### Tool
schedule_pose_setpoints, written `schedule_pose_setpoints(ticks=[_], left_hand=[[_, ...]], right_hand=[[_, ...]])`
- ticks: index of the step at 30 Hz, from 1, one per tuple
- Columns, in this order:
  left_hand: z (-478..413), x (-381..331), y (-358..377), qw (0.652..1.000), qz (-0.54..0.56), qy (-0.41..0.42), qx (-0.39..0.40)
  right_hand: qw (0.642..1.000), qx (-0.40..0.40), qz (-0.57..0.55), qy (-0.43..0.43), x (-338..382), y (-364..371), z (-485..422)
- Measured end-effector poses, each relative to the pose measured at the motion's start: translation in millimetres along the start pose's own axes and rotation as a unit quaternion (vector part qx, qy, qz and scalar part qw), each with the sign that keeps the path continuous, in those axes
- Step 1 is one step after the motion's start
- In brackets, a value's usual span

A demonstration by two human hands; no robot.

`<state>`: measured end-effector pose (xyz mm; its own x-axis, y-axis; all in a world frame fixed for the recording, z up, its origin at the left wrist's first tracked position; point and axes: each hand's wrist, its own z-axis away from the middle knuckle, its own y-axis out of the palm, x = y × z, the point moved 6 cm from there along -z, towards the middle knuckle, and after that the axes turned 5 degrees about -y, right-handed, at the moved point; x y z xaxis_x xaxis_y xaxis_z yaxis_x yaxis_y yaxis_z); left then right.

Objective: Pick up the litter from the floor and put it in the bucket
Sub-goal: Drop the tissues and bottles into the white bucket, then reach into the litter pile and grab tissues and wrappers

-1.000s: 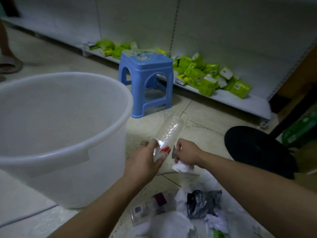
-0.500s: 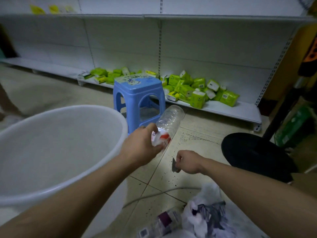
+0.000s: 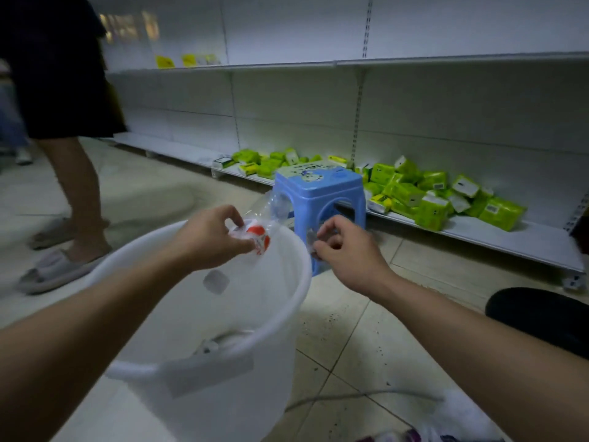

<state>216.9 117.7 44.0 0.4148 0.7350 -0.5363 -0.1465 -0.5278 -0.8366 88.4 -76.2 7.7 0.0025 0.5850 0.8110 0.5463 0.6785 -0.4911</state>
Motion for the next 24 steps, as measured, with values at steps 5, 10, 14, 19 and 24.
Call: schedule_pose_setpoints(ticks=[5,10,14,19,24], left_hand=[[9.6,37.5,-3.0,0.992,-0.124,0.008,0.001],[7.1,38.8,8.8,0.986,-0.163,0.046,0.0],[11.6,-3.6,33.0,0.984,-0.125,0.131,0.002],[32.4,-73.8,76.8,0.965,-0.086,0.242,0.051],[56.8,-122.0,121.9,0.931,-0.135,0.332,0.072]], right_hand=[[0.981,0.135,0.122,-0.065,31.7,53.0,0.1],[0.957,0.137,0.24,-0.089,30.2,55.4,5.4],[0.951,0.124,0.277,-0.066,9.6,29.7,9.3],[0.937,0.126,0.323,-0.036,-17.8,-20.1,15.9],[0.917,0.164,0.364,-0.004,-43.8,-65.5,27.0]])
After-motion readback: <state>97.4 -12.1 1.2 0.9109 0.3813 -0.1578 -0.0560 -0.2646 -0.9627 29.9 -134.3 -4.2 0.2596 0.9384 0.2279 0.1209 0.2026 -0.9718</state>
